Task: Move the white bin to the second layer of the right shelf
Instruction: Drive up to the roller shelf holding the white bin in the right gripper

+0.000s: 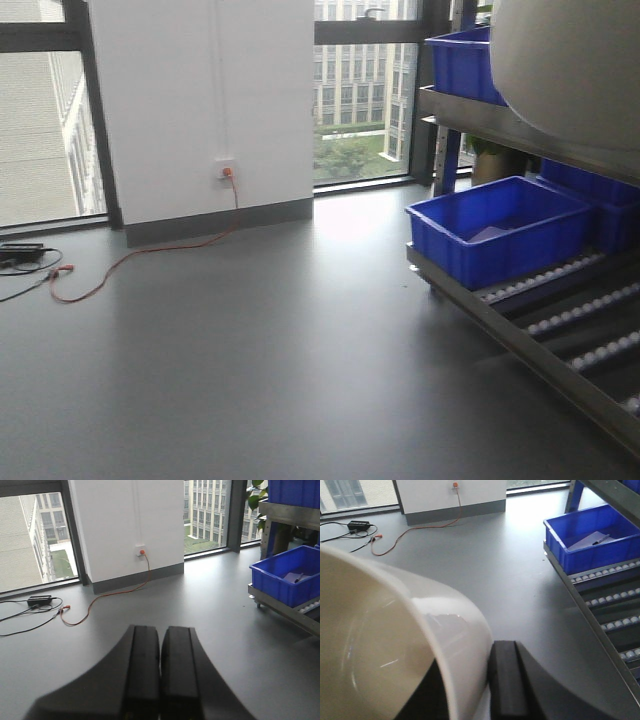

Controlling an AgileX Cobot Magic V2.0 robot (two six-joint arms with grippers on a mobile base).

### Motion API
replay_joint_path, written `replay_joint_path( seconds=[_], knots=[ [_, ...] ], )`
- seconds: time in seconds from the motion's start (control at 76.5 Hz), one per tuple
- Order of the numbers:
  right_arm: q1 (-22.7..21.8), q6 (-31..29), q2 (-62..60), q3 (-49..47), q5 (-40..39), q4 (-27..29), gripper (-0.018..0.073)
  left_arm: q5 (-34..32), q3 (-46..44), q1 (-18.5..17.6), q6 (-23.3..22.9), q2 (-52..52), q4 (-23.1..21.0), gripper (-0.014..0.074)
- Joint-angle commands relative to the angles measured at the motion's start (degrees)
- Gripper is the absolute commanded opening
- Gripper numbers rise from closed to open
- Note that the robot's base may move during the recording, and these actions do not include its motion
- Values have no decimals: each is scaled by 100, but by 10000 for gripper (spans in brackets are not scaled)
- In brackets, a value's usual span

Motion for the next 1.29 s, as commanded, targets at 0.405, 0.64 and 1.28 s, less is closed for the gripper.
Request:
replay_joint_path(
  seconds=[0.405,0.64,1.28],
  knots=[
    [-25,-12,-47,-191,-563,-18,56,-500,211,-33,-30,-80,0,85],
    [-25,-12,-47,-191,-563,-18,56,-500,211,-33,-30,-80,0,85],
    [-25,-12,-47,-191,-558,-18,56,-500,211,-33,-30,-80,0,85]
  ],
)
